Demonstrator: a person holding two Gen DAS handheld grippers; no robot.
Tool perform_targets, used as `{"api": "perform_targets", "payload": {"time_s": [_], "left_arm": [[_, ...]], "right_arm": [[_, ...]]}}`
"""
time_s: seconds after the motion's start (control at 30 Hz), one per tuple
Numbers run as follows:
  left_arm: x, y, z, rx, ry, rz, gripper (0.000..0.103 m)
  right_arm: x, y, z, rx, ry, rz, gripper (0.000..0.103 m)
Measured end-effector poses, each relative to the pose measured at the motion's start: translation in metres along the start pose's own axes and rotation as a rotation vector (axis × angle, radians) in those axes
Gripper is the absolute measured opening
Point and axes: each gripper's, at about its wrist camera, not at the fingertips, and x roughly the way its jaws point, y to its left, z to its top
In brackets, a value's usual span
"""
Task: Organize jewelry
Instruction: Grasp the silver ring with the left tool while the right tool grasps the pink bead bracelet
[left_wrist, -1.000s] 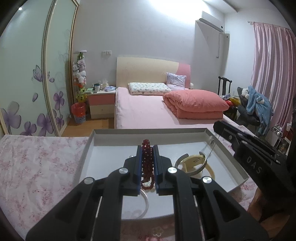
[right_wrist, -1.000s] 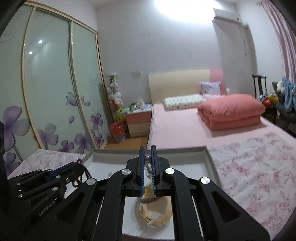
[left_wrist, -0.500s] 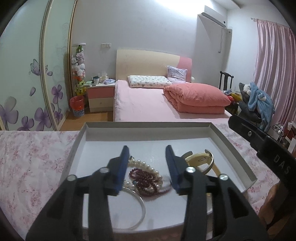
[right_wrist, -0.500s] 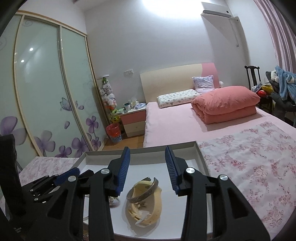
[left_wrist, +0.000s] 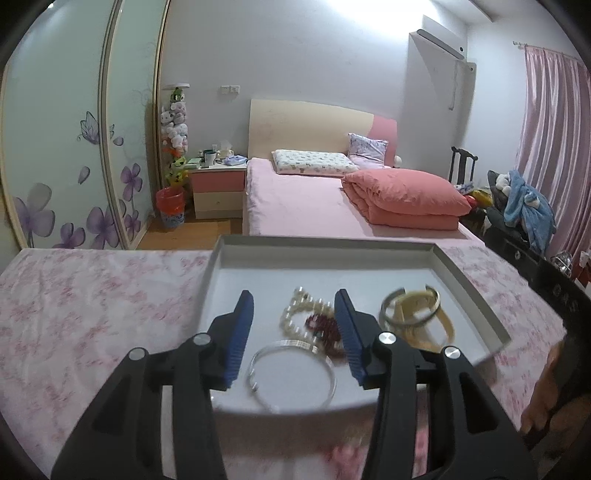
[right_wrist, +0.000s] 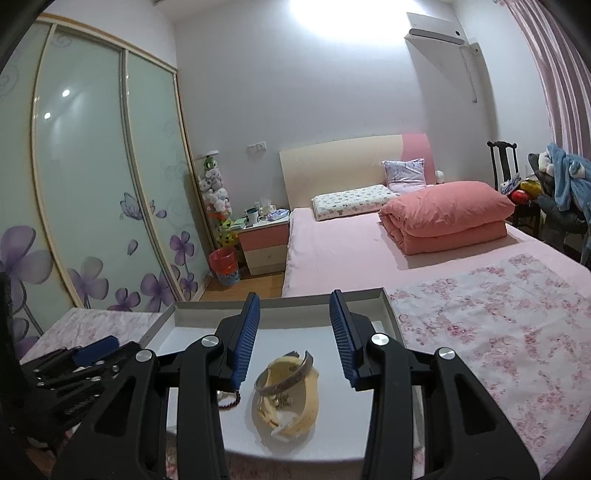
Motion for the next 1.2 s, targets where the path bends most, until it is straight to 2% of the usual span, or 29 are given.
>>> {"api": "perform_targets", "payload": {"time_s": [0.27, 0.4, 0.53, 0.63, 0.73, 0.97, 1.2], "left_arm": [[-0.038, 0.010, -0.046, 0.064, 0.128, -0.082, 0.051], [-0.047, 0.006, -0.073, 0.103, 0.206, -0.111, 0.051], [-0.048, -0.003, -0.085, 0.122, 0.255, -0.124, 0.051], [-0.046, -0.013, -0.091, 0.153, 0.282, -0.116, 0.051], [-0.043, -0.019, -0.094, 0.177, 0.301, -0.102, 0.051], [-0.033, -0.022, -0.097, 0.168, 0.332, -0.061, 0.051], [-0.026, -0.028, -0.094, 0.175, 0.338, -0.034, 0.042]], "right_arm": [[-0.034, 0.000, -0.019, -0.048, 0.090, 0.031, 0.041], [-0.047, -0.001, -0.032, -0.046, 0.138, 0.044, 0.041], [-0.057, -0.004, -0.040, -0.034, 0.160, 0.045, 0.041], [-0.063, -0.005, -0.042, -0.025, 0.163, 0.050, 0.041], [-0.067, -0.005, -0.044, -0.020, 0.162, 0.054, 0.045], [-0.066, -0.001, -0.050, -0.013, 0.173, 0.068, 0.045], [-0.063, 0.002, -0.054, -0.011, 0.182, 0.071, 0.045]]}}
